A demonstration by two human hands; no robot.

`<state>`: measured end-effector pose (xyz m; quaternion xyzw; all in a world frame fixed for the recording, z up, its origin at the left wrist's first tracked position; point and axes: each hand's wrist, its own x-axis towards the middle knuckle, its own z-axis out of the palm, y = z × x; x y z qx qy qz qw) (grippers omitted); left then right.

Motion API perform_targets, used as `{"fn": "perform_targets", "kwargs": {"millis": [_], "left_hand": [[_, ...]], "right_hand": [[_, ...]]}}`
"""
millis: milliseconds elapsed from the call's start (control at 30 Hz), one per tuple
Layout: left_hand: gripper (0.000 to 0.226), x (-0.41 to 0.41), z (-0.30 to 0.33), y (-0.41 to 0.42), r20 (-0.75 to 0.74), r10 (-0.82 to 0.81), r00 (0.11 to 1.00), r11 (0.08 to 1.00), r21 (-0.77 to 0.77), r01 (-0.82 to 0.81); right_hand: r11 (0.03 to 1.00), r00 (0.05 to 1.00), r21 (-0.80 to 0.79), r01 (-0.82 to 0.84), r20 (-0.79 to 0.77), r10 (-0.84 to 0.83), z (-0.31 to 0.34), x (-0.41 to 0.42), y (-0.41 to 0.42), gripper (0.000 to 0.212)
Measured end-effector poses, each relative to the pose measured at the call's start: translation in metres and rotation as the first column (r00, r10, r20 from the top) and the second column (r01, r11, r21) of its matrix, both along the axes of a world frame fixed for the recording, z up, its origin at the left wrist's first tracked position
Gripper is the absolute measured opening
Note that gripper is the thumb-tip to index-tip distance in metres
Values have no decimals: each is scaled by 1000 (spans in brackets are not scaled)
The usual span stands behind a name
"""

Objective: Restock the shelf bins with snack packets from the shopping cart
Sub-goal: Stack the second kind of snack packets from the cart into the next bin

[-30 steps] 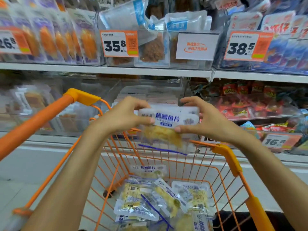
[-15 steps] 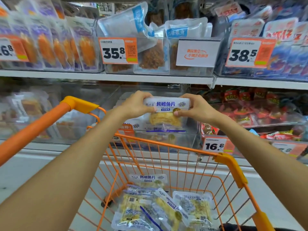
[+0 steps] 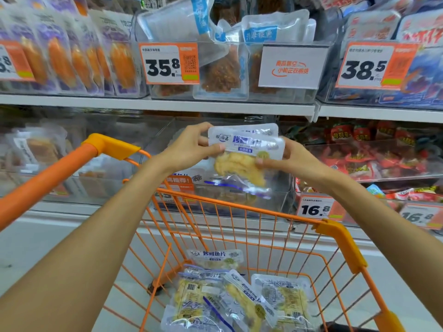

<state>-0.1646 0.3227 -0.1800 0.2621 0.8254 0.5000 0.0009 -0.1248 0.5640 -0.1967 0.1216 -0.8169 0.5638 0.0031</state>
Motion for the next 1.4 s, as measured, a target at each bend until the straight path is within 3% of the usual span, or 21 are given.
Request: {"fn": "perform_targets", "kwargs": {"millis": [133, 200, 300, 367, 500, 633, 733, 800, 867, 1000, 1100, 1200, 1233, 1300, 1400], "left_hand": [[7, -1, -16, 3, 40, 38, 998, 999, 21, -39], [23, 0, -20, 6, 73, 34, 997, 999, 3, -35], [60, -4, -22, 5, 105, 49, 993, 989, -142, -34], [68, -10, -28, 0, 51, 107, 993, 969, -229, -92], [65, -16, -36, 1, -199, 283, 938, 891, -308, -334], [66, -14, -41, 8, -276, 288, 917, 847, -374, -379], [77, -15, -44, 12, -277, 306, 911, 794, -454, -405], [84, -14, -42, 16, -274, 297, 915, 755, -520, -400], [77, -15, -40, 15, -251, 236, 939, 755, -561, -340], [59, -17, -33, 5, -111, 83, 990, 825, -550, -131], [51, -11, -27, 4, -153, 82, 985, 850, -504, -150], [43, -6, -25, 4, -241, 82, 967, 795, -569, -209], [40, -5, -25, 3, -263, 79, 961, 765, -602, -228], [33, -4, -25, -1, -302, 82, 950, 705, -656, -269], [41, -2, -25, -2, -287, 120, 950, 700, -654, -286]], "right_hand": [[998, 997, 27, 52, -60, -50, -12, -4, 1, 49], [993, 988, 16, 113, -106, -111, -19, -10, 1, 44], [992, 987, 42, 119, -114, -113, -23, -17, -1, 41], [988, 985, 99, 119, -133, -106, -22, -22, -7, 41], [960, 976, 222, 169, -171, -132, -23, -34, -16, 42], [911, 988, 385, 150, -87, -126, -25, -33, -14, 62], [863, 966, 454, 221, -224, -130, -27, -26, -18, 71], [849, 943, 467, 247, -318, -99, -28, -22, -20, 99], [825, 929, 515, 230, -368, -30, -29, -18, -19, 108], [657, 930, 723, 213, -356, 90, -29, -13, -14, 75], [563, 958, 808, 173, -270, 94, -23, -14, -15, 74], [463, 977, 879, 112, -182, 108, -17, -17, -23, 72], [470, 986, 881, 58, -124, 111, -16, -18, -27, 70], [575, 995, 816, -60, 4, 98, -16, -20, -32, 66], [670, 998, 741, -46, 10, 58, -21, -19, -31, 59]]}}
